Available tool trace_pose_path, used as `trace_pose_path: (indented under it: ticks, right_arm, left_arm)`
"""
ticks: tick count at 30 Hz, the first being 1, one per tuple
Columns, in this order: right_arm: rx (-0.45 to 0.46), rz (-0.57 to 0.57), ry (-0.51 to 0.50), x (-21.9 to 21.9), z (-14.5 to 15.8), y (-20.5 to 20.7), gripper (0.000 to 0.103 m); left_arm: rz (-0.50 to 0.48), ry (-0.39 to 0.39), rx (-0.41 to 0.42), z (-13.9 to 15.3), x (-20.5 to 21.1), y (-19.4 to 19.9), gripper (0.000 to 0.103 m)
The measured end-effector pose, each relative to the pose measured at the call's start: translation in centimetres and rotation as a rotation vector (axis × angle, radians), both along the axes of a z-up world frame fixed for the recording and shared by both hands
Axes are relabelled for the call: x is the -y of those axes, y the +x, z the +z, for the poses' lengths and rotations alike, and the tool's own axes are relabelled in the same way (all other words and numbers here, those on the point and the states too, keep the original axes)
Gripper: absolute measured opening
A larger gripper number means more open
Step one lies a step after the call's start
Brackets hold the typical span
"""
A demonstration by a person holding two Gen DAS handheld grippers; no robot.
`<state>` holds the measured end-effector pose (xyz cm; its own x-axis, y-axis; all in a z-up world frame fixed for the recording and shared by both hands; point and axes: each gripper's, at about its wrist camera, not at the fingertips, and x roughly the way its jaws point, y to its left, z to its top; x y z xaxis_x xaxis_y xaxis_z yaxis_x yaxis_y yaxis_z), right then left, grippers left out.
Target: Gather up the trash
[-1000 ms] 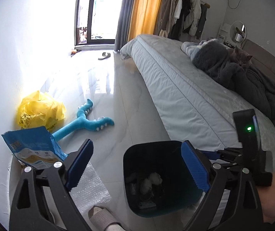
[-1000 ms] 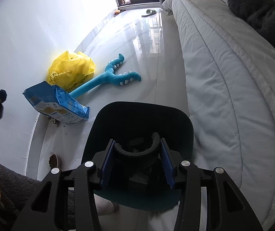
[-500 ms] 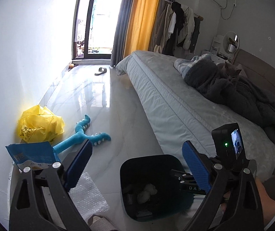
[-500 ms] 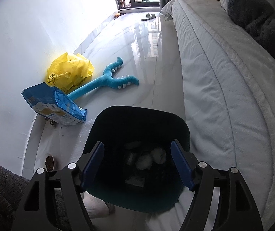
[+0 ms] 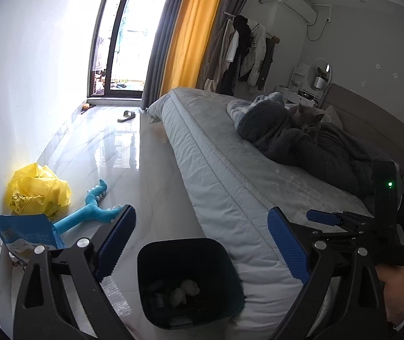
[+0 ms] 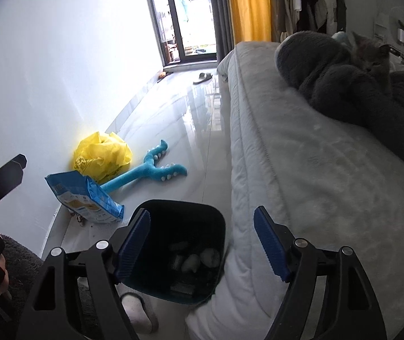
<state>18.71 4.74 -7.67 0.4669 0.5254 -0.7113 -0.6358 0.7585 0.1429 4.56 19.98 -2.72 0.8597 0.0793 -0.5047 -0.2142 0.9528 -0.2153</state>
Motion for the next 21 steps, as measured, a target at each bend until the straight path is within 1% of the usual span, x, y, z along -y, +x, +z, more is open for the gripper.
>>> trace_pose_path:
  ticks: [2,4,5,7,11,14,17,21]
  right_arm:
    - [0.047,-0.029,0.018,2.6,1.7,-0.3,0.077]
    - [0.083,-0.059,0.037,4.6,3.1,-0.7,0.078]
    - [0.115,-0.079,0.051,6.3,4.3,-1.2,0.080]
    - [0.163,-0.108,0.055,8.7,5.9,-1.9,0.081]
    - [0.236,-0.167,0.063,13.6,8.6,-4.0,0.086]
    - [0.273,-0.217,0.061,16.7,9.9,-5.7,0.090]
    - [0.300,-0.284,0.083,20.3,11.3,-7.3,0.092]
    - [0.344,-0.357,0.128,24.2,12.5,-9.8,0.098]
  left_arm:
    - [0.007,0.022,0.001,0.6,1.1,0.0,0.096]
    - [-0.013,0.024,0.022,1.3,2.1,-0.2,0.097]
    - [-0.022,0.027,0.034,1.6,2.8,-0.3,0.097]
    - [-0.023,0.048,0.042,2.3,4.0,-0.3,0.097]
    - [-0.036,0.066,0.054,3.3,5.9,-0.5,0.098]
    - [-0.035,0.098,0.071,4.1,7.2,-1.0,0.099]
    - [-0.054,0.121,0.087,4.7,8.6,-1.5,0.099]
    - [-0.044,0.195,0.103,5.2,10.1,-1.9,0.100]
